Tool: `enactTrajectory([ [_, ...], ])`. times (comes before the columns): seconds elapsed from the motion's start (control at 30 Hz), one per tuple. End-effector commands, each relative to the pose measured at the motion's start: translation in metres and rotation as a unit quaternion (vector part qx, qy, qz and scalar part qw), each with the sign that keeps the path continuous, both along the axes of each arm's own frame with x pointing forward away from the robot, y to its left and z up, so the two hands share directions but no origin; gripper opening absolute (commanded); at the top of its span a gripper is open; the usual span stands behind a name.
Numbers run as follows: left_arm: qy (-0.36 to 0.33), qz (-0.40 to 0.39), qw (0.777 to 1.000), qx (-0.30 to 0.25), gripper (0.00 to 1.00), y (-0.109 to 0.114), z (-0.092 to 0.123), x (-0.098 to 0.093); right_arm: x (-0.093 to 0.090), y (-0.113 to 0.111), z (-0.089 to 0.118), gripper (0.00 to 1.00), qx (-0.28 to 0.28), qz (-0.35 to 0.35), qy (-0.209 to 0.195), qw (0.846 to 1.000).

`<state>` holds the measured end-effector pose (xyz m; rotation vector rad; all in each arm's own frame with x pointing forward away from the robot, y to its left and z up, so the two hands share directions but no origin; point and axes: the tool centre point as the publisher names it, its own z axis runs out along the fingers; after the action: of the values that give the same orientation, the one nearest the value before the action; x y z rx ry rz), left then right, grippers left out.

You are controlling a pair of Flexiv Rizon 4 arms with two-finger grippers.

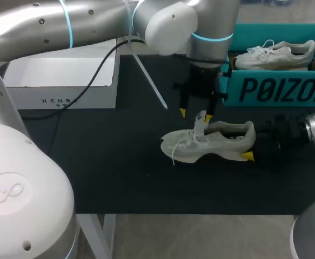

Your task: Take the shoe out of the shoebox, open the shoe tongue, remove and reinsert the insole, then place the shoe into the shoebox

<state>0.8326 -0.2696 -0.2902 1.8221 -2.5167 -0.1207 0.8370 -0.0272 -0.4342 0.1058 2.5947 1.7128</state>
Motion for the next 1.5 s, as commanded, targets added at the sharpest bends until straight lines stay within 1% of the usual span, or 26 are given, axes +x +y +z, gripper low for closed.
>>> enactTrajectory([
  [0.03,-0.028,-0.269,0.963,-0.007,1.00,-0.005,0.047,0.011,0.001,0.002,-0.006,0.00,-0.001,-0.001,0.001,1.000],
  [0.07,-0.022,-0.358,0.933,-0.015,1.00,-0.007,0.052,0.009,0.001,0.002,-0.006,0.00,-0.001,-0.001,0.001,1.000],
  [0.1,-0.022,-0.449,0.893,-0.011,1.00,-0.009,0.056,0.003,0.001,0.002,-0.006,0.00,-0.001,-0.001,0.001,1.000],
  [0.53,-0.022,-0.449,0.893,-0.011,1.00,-0.009,0.056,0.003,0.001,0.002,-0.006,0.00,-0.001,-0.001,0.001,1.000],
  [0.57,-0.019,-0.442,0.897,-0.021,1.00,-0.008,0.053,0.001,0.001,0.002,-0.006,0.00,-0.001,-0.001,0.001,1.000],
  [0.63,-0.002,-0.428,0.904,-0.003,1.00,-0.011,0.047,-0.002,0.001,0.002,-0.006,0.00,-0.001,-0.001,0.001,1.000],
  [0.67,-0.004,-0.429,0.903,0.008,1.00,-0.014,0.045,-0.003,0.001,0.002,-0.006,0.00,-0.001,-0.001,0.001,1.000],
  [0.7,-0.004,-0.435,0.900,0.032,1.00,-0.019,0.043,-0.005,0.001,0.002,-0.006,0.00,-0.001,-0.001,0.001,1.000],
  [0.77,-0.011,-0.448,0.893,0.037,1.00,-0.027,0.041,-0.008,0.001,0.002,-0.006,0.00,-0.001,-0.001,0.001,1.000],
  [0.8,-0.011,-0.446,0.894,0.052,0.70,-0.031,0.040,-0.010,0.001,0.002,-0.006,0.00,-0.001,-0.001,0.001,1.000],
  [0.83,-0.013,-0.442,0.895,0.055,0.27,-0.035,0.039,-0.011,0.001,0.002,-0.006,0.00,-0.001,-0.001,0.001,1.000],
  [0.87,-0.012,-0.449,0.892,0.054,0.00,-0.039,0.038,-0.012,0.001,0.002,-0.006,0.00,-0.001,-0.001,0.001,1.000],
  [0.93,-0.015,-0.451,0.890,0.066,0.00,-0.047,0.035,-0.015,0.001,0.002,-0.006,0.00,-0.001,-0.001,0.001,1.000],
  [1.0,-0.012,-0.460,0.886,0.060,0.00,-0.055,0.031,-0.018,0.001,0.002,-0.006,0.00,-0.001,-0.001,0.001,1.000],
  [1.03,-0.014,-0.458,0.887,0.066,0.00,-0.059,0.029,-0.019,0.001,0.002,-0.006,0.00,-0.001,-0.001,0.001,1.000],
  [1.13,-0.015,-0.460,0.886,0.057,0.00,-0.068,0.024,-0.022,0.001,0.002,-0.006,0.00,-0.001,-0.001,0.001,1.000],
  [1.2,-0.010,-0.455,0.889,0.046,0.00,-0.070,0.018,-0.022,0.001,0.002,-0.006,0.00,-0.001,-0.001,0.001,1.000],
  [1.27,-0.004,-0.446,0.894,0.051,0.00,-0.072,0.012,-0.021,0.001,0.002,-0.006,0.00,-0.001,-0.001,0.001,1.000],
  [1.33,-0.006,-0.449,0.892,0.044,0.00,-0.073,0.008,-0.021,0.001,0.002,-0.006,0.00,-0.001,-0.001,0.001,1.000],
  [1.5,0.004,-0.450,0.892,0.036,0.00,-0.077,-0.016,-0.018,0.001,0.002,-0.006,0.00,-0.001,-0.001,0.001,1.000],
])
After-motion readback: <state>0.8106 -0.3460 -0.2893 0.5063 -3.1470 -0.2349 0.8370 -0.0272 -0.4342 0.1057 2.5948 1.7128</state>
